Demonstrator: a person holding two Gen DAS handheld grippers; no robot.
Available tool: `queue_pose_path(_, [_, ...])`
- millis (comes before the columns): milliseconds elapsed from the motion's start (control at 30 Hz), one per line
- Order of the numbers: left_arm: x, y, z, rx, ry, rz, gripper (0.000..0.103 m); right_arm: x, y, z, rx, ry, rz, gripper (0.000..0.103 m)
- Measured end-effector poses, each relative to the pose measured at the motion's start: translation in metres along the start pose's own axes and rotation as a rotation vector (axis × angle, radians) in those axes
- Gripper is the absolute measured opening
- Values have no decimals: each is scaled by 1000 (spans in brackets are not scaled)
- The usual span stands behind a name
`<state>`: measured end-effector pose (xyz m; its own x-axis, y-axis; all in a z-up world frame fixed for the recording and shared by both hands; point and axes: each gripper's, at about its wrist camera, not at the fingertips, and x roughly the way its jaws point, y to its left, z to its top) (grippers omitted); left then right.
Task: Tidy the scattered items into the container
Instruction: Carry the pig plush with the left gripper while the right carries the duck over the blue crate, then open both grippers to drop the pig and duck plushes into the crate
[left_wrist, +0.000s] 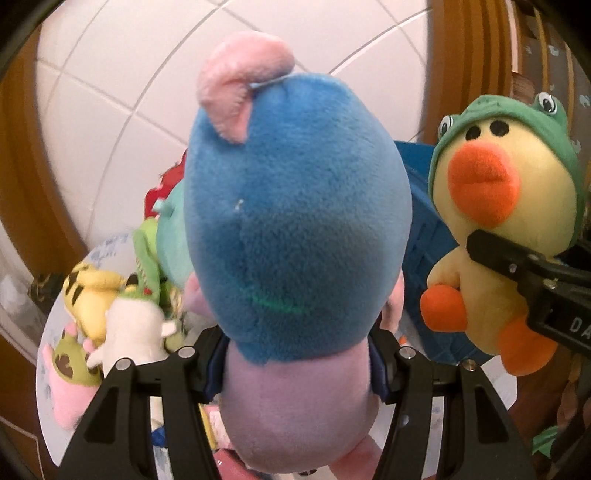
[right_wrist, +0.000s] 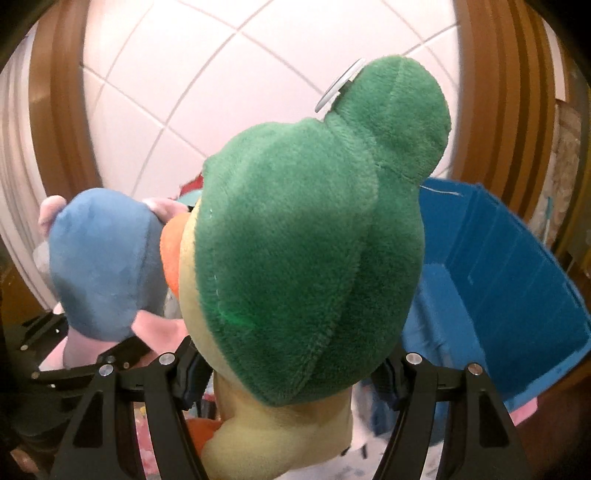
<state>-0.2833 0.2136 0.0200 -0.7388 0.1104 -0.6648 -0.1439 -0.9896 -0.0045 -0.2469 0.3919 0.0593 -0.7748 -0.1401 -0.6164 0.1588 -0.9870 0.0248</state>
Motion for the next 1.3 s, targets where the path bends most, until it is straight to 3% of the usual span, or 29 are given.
queue_pose_path(267, [8, -61, 59, 35, 21, -39, 60, -21, -71, 26, 117, 18, -75, 71])
queue_pose_path(567, [17, -183, 130, 62, 28, -92, 60, -37, -170, 56, 125, 39, -167, 71])
queue_pose_path(667, [34, -232, 148, 40, 63, -93, 60, -21, -206, 90, 97, 55, -200, 71])
queue_pose_path(867, [78, -311, 168, 22, 157, -66, 60, 2, -290, 95, 62, 142, -239, 71])
queue_pose_path(967, [108, -329, 168, 19, 223, -41, 61, 46, -298, 83, 47, 202, -233, 71])
queue_pose_path(1033, [123, -333, 166, 8, 255, -21, 62, 52, -334, 90, 43, 236, -214, 71])
queue_pose_path(1167, [146, -329, 163, -14, 306, 28, 67, 76, -341, 75, 30, 286, -172, 71])
queue_pose_path(1300, [165, -326, 158, -9, 345, 56, 69, 116, -356, 87, 13, 308, -146, 71])
